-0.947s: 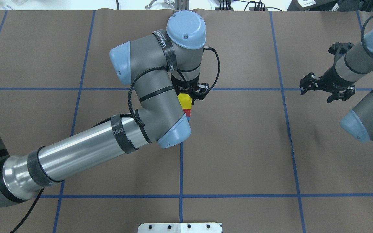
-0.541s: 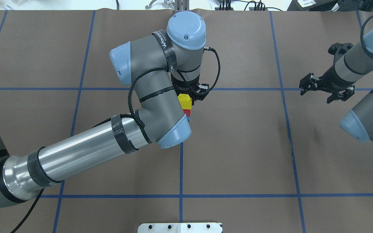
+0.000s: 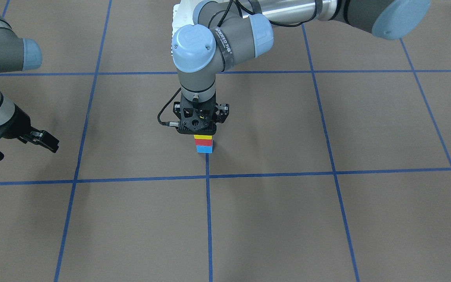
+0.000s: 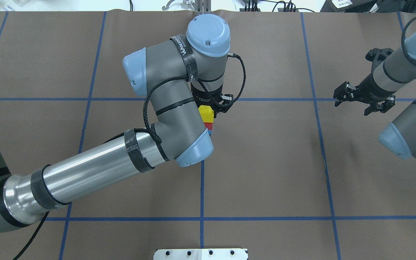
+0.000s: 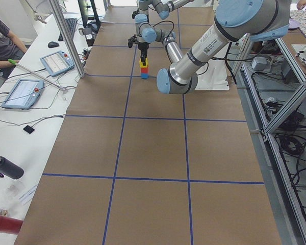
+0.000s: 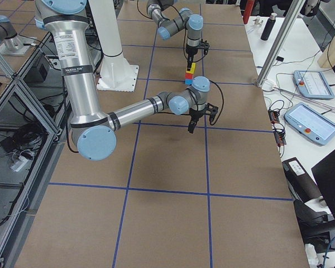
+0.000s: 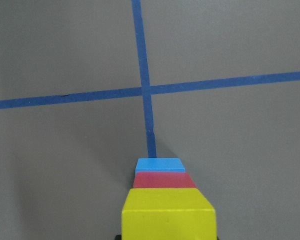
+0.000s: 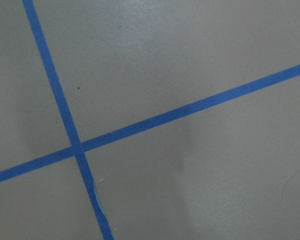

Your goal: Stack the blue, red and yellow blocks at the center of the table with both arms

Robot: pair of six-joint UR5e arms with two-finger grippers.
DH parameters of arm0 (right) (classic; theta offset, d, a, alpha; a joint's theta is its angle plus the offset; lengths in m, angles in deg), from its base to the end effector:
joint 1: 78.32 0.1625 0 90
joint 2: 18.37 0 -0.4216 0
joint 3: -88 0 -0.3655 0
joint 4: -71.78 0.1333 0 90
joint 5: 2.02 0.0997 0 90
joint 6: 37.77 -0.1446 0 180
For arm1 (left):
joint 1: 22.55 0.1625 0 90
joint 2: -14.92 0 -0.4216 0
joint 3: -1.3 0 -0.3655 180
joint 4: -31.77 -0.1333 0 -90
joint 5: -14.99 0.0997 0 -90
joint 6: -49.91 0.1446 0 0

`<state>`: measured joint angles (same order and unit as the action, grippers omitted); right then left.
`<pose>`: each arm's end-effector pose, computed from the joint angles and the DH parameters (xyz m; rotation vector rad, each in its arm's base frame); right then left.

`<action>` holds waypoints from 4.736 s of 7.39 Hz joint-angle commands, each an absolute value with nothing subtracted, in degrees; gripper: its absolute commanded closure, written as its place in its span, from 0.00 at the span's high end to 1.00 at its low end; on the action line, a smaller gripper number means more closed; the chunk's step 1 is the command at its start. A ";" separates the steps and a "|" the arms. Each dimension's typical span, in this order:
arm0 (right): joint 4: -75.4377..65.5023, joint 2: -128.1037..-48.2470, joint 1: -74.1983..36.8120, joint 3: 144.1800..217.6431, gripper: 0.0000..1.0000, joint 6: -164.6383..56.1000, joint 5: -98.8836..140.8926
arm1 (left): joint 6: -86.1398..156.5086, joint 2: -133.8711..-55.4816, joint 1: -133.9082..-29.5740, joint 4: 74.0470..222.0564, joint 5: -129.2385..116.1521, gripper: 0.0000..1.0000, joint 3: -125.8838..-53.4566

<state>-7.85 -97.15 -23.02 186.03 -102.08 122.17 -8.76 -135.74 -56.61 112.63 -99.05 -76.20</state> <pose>-0.2833 -0.5006 0.5102 -0.1184 -0.7631 0.3368 0.5978 -0.4940 0.1366 0.0231 0.7819 0.0976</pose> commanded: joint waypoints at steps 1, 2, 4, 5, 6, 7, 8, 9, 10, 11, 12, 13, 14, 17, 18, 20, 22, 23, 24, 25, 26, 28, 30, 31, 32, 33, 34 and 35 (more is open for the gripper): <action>-7.85 -97.12 -23.04 185.92 1.00 -102.02 122.17 | -8.80 -135.73 -56.56 112.63 -99.00 1.00 -76.31; -7.85 -97.12 -23.04 185.91 1.00 -102.02 122.26 | -8.80 -135.73 -56.56 112.63 -99.00 1.00 -76.40; -7.85 -97.03 -23.13 185.91 1.00 -102.02 122.26 | -8.88 -135.73 -56.65 112.46 -99.09 1.00 -76.92; -7.85 -97.12 -23.04 186.00 1.00 -102.02 122.26 | -8.80 -135.55 -56.82 111.85 -99.09 1.00 -79.10; -7.85 -97.12 -23.04 186.09 1.00 -102.02 122.26 | -8.80 -133.46 -57.00 109.67 -99.18 1.00 -84.17; -7.85 -97.12 -22.95 186.18 1.00 -102.10 122.17 | -7.40 -129.61 -58.13 104.86 -99.27 1.00 -92.22; -7.85 -97.38 -22.78 186.44 1.00 -102.02 122.17 | -2.17 -123.40 -59.88 101.85 -99.27 1.00 -99.96; -7.85 -97.56 -22.43 186.53 1.00 -102.02 122.17 | 2.58 -116.03 -63.21 100.78 -99.70 1.00 -107.26; -7.85 -97.99 -21.03 186.62 1.00 -101.58 122.35 | 7.24 -107.95 -67.24 100.68 -101.10 1.00 -113.60; -7.85 -99.21 -19.02 186.70 1.00 -100.97 122.96 | 17.03 -97.95 -73.20 101.46 -105.72 1.00 -118.19; -7.85 -100.18 -16.91 187.31 1.00 -100.87 123.75 | 25.14 -90.62 -79.61 103.82 -109.43 1.00 -119.62; -7.85 -101.24 -14.02 187.41 1.00 -99.39 126.97 | 30.44 -83.16 -85.59 109.24 -111.99 1.00 -119.12; -7.85 -102.99 -10.94 187.32 1.00 -94.51 129.79 | 39.10 -77.34 -92.44 114.08 -113.66 1.00 -115.72; -8.64 -108.00 -1.10 187.15 1.00 -79.30 132.98 | 46.47 -75.96 -102.24 115.01 -118.52 1.00 -106.04; -8.90 -109.06 1.45 186.36 1.00 -73.77 133.07 | 51.19 -76.66 -105.39 115.00 -118.52 1.00 -101.93; -14.93 -109.77 4.63 186.26 1.00 -62.61 133.16 | 54.13 -76.93 -109.19 115.09 -118.69 1.00 -96.46; -18.31 -109.95 5.61 187.58 1.00 -59.65 133.16 | 52.91 -76.40 -110.52 114.92 -120.52 1.00 -94.51; -18.31 -110.12 6.05 187.76 1.00 -59.57 133.16 | 48.99 -76.31 -110.52 115.09 -123.06 1.00 -94.85; -18.31 -110.47 6.05 187.67 1.00 -58.69 133.16 | 49.38 -76.23 -110.52 115.09 -123.26 1.00 -94.51; -18.40 -110.39 6.92 186.98 1.00 -54.25 133.16 | 49.47 -76.22 -110.52 114.92 -122.65 1.00 -94.85; -19.35 -109.95 7.02 187.93 1.00 -53.77 133.07 | 49.48 -76.22 -110.52 115.53 -122.56 1.00 -95.03; -27.67 -105.49 5.27 188.20 1.00 -53.15 132.02 | 49.21 -76.31 -110.52 115.53 -122.47 1.00 -95.20; -29.11 -104.85 2.28 189.51 1.00 -53.06 129.03 | 49.30 -76.31 -110.52 115.62 -122.47 1.00 -95.29; -30.25 -104.59 2.27 190.91 1.00 -53.06 129.03 | 49.21 -76.31 -110.52 115.53 -122.56 1.00 -95.29; -30.44 -104.59 2.36 191.53 1.00 -53.06 129.03 | 49.21 -76.23 -110.52 115.62 -122.56 1.00 -95.21; -30.44 -104.59 2.36 191.71 1.00 -53.06 129.03 | 49.21 -76.22 -110.52 115.62 -122.56 1.00 -95.20; -30.44 -104.68 2.36 191.72 1.00 -53.06 129.03 | 49.21 -76.14 -110.52 115.62 -122.56 1.00 -95.20; -30.44 -104.59 2.36 191.80 1.00 -53.06 129.03 | 49.21 -76.14 -110.52 115.62 -122.56 1.00 -95.29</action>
